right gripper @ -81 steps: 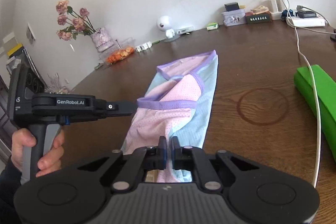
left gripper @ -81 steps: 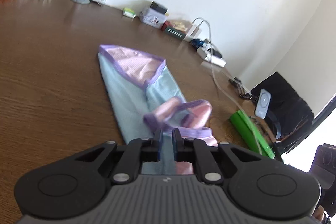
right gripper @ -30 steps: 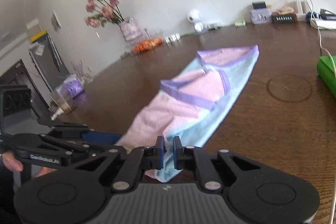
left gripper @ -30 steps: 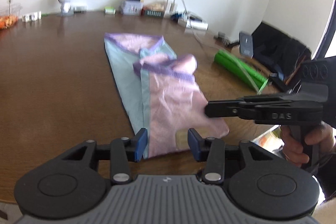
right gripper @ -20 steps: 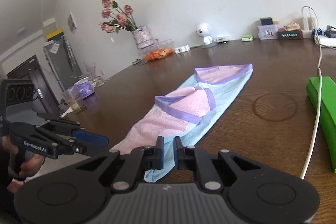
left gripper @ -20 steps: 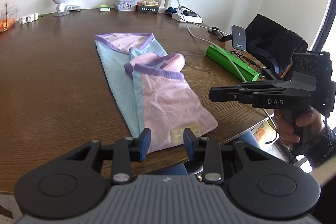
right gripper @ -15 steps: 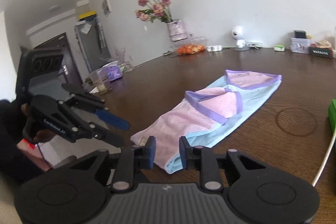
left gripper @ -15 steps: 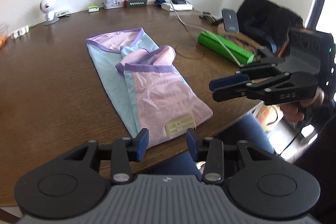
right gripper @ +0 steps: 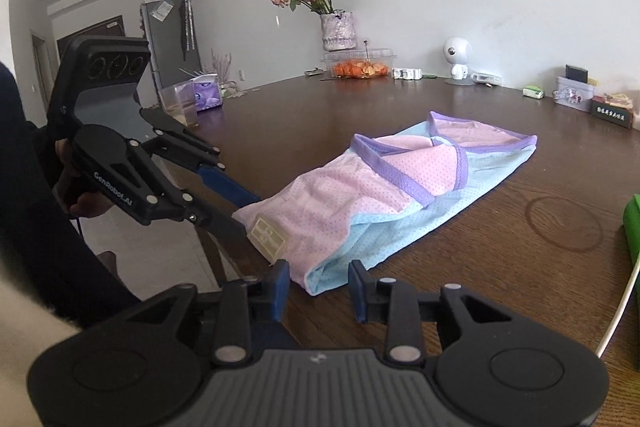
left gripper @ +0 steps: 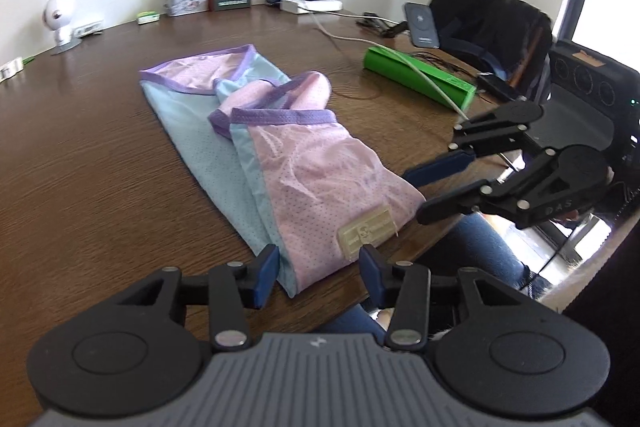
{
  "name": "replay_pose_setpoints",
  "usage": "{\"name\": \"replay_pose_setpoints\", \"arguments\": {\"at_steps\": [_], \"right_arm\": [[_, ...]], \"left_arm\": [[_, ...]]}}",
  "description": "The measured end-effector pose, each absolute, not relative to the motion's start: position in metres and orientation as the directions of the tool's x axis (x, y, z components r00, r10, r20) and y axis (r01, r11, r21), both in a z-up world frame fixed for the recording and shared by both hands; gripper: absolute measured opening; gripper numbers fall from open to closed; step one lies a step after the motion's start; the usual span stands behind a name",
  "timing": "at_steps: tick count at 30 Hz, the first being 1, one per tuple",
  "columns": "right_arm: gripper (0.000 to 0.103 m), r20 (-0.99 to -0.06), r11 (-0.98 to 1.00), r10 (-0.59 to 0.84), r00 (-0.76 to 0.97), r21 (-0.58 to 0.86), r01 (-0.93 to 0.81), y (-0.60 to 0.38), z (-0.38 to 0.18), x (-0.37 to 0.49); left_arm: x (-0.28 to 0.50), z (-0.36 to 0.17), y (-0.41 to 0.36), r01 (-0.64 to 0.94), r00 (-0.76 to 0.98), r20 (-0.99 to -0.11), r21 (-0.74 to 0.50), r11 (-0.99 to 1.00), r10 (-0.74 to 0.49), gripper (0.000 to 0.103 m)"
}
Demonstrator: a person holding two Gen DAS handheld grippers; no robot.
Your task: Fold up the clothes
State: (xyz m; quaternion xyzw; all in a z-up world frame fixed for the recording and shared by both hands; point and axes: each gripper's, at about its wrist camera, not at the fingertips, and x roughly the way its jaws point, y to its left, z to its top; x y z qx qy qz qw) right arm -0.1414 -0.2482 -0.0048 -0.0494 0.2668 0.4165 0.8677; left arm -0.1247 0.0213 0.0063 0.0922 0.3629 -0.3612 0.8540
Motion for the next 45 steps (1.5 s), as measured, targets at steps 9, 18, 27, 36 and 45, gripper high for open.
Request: {"name": "replay_pose_setpoints", "arguments": {"at_steps": [9,18,27,36,45], "right_arm": [[0.030,-0.559,0.701,0.599,0.574,0.020,-0.712,-0.226,-0.003,-0.154],[0.018,-0.567,0.718,0.581,0.584,0.019,-0.696,-0.219,-0.005,-0.152],[0.004,-0.563,0.694,0.635,0.529,0.114,-0.711,-0.226,0.002,-0.150],[0.004,-0.507,0.650,0.695,0.509,0.141,-0.747,-0.240,0.044,-0.177],[0.004,-0.445,0.692,0.677,0.586,0.114,-0.713,-0.235,0.065,-0.073]], "left_arm": [[-0.127,-0.006,0.043,0.794,0.437,-0.608,-0.086,0.602,-0.663,0.038],[-0.135,-0.017,0.053,0.770,0.519,-0.566,-0.016,0.638,-0.640,0.010],[-0.133,-0.002,0.058,0.776,0.450,-0.573,-0.130,0.618,-0.685,0.002],[-0.153,0.050,0.072,0.794,0.446,-0.493,-0.166,0.584,-0.747,0.002],[-0.060,0.057,0.062,0.717,0.550,-0.456,-0.172,0.675,-0.700,0.002]]}}
